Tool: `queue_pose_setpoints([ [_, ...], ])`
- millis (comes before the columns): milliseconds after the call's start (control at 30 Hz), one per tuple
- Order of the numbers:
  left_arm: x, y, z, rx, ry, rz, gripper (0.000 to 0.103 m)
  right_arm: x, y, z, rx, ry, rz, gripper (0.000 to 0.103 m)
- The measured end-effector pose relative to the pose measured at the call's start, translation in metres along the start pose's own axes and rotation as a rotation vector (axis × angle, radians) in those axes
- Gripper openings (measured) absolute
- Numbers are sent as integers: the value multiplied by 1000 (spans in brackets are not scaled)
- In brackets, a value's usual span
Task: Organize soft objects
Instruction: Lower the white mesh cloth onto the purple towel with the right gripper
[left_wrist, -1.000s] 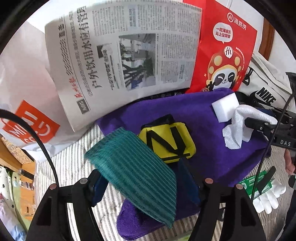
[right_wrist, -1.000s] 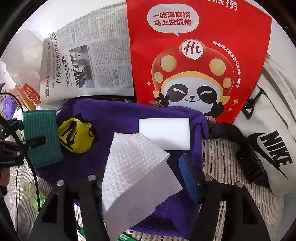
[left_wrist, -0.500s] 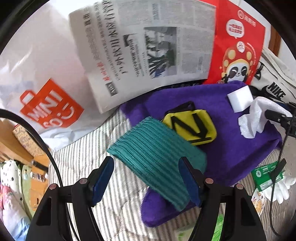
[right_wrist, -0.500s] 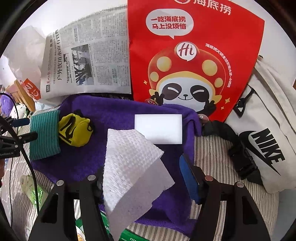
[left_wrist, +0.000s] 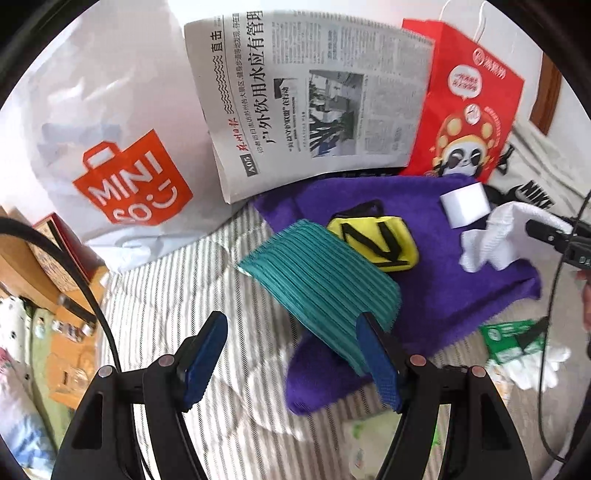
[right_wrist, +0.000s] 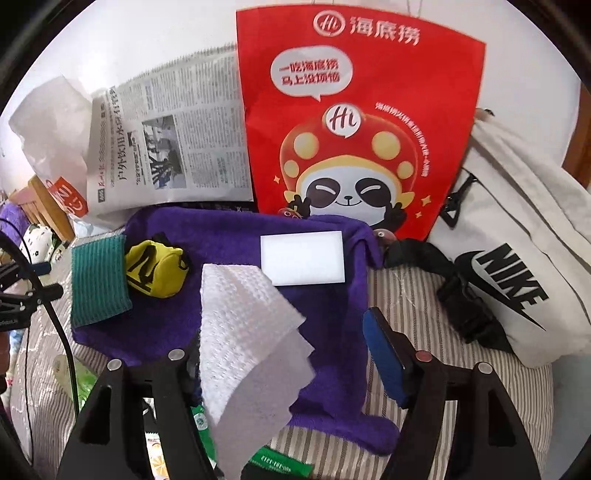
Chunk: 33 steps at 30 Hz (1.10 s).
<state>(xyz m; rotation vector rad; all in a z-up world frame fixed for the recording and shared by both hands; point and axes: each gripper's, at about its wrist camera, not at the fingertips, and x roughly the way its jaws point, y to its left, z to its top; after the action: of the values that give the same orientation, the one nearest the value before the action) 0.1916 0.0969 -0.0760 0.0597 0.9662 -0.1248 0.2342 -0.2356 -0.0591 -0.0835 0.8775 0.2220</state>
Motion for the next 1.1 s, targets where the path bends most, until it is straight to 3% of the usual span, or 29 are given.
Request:
queue_pose_setpoints([
  [133,-10,-5,-13,-19,-2,-60,71,-4,3,-6,3,-9,34,87],
  [200,-11,-8,-21,-27,11,-73,71,1,4,-7,10,17,26,87],
  [367,-16,-9,-36,-49,25,-90,71,-3,8,-3,18,-11,32,87],
  [467,-17,-8,-40,-68,30,-121,71,9,0,9,87,15,104,101],
  [567,-15,-9,-42,-88,41,-138,71,35,-19,20,244,132,201,101],
  [633,-15,-11,-45,-84,44,-145,71,41,-26,24,292,140,201,101],
  [833,-9,-15,-47,-65,64,-131,71,32,-46,24,304,151,109,101],
  [1100,2,-26,-45,-55,81,-162,71,6,-65,8,316,141,167,101],
])
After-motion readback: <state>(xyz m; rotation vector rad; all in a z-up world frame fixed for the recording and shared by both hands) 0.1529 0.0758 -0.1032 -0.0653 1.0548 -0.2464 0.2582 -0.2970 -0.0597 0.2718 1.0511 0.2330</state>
